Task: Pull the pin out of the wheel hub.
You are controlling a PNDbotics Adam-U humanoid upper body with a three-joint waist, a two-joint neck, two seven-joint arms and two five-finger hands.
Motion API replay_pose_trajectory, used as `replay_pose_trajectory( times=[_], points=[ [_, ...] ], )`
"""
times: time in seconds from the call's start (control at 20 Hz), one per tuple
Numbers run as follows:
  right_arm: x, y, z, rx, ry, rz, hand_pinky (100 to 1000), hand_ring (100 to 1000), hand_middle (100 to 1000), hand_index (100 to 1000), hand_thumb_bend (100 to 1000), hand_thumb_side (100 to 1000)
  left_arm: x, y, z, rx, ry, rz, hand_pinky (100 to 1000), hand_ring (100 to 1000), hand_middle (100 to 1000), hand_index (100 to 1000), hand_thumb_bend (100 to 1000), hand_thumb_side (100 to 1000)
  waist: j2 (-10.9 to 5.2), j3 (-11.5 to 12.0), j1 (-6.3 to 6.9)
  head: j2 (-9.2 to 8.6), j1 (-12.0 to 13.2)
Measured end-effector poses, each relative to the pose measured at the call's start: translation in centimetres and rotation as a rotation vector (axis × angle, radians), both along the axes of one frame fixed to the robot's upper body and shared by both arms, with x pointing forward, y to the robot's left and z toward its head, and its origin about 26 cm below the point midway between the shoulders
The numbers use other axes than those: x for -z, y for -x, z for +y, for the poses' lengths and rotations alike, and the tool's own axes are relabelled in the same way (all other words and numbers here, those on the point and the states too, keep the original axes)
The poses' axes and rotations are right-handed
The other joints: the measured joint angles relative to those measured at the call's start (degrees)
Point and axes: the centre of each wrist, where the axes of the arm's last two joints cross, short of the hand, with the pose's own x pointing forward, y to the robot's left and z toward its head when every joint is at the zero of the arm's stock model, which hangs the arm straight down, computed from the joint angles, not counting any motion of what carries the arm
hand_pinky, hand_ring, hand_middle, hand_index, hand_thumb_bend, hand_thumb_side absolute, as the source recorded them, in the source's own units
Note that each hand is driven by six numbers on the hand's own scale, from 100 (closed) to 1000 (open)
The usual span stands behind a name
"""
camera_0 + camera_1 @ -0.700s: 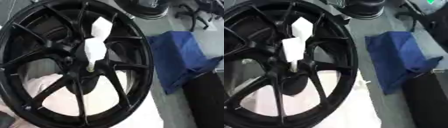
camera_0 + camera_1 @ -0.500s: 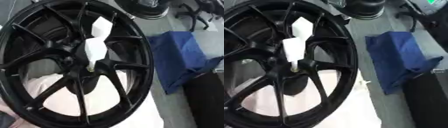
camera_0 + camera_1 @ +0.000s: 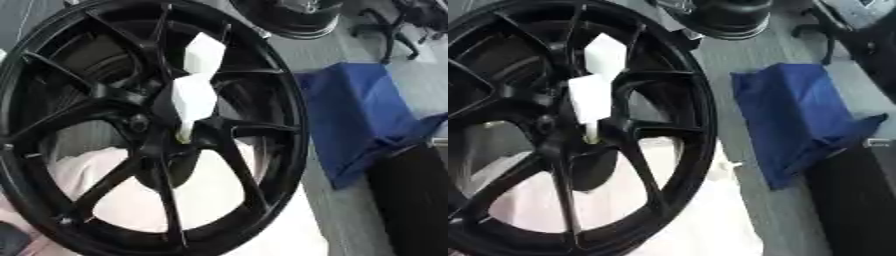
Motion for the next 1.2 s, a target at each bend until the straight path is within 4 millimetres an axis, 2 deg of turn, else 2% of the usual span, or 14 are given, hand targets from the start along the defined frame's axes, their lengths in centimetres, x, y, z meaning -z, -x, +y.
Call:
replay_pose_trajectory(
  times=[0.15,0.25,0.5,0.85,1.2],
  points=[
    [-0.03,0.03,0.01,0.0,0.008,-0.002,882,804,767,837,252,235,0.0,0.0,0.0,0.0,0.0,0.0,686,447,467,716,368,587,0.01,0.12,-0.05,-0.17,0.01],
    [-0.09,0.08,0.01,0.002,0.032,-0.007,883,822,782,851,314,199,-0.01,0.0,0.0,-0.001,-0.002,-0.001,686,446,467,716,364,590,0.07,0.3,-0.22,-0.44,0.01],
    [-0.08,0.09,0.18,-0.001,0.156,-0.025,884,845,797,859,399,176,-0.07,-0.02,0.0,-0.002,-0.006,-0.003,687,445,466,716,359,592,0.63,1.36,-1.36,-1.0,-0.01],
    [0.34,-0.08,0.58,-0.027,0.324,-0.06,880,846,796,859,428,181,-0.38,-0.11,0.02,0.001,-0.019,-0.013,688,443,465,716,355,594,0.97,3.63,-2.68,-2.02,-1.07],
    [0.82,-0.29,0.84,-0.028,0.394,-0.092,879,846,797,859,451,174,-0.5,-0.18,-0.15,0.007,-0.025,-0.017,690,441,463,716,351,597,1.87,4.24,-3.2,-2.26,-2.06]
  ],
)
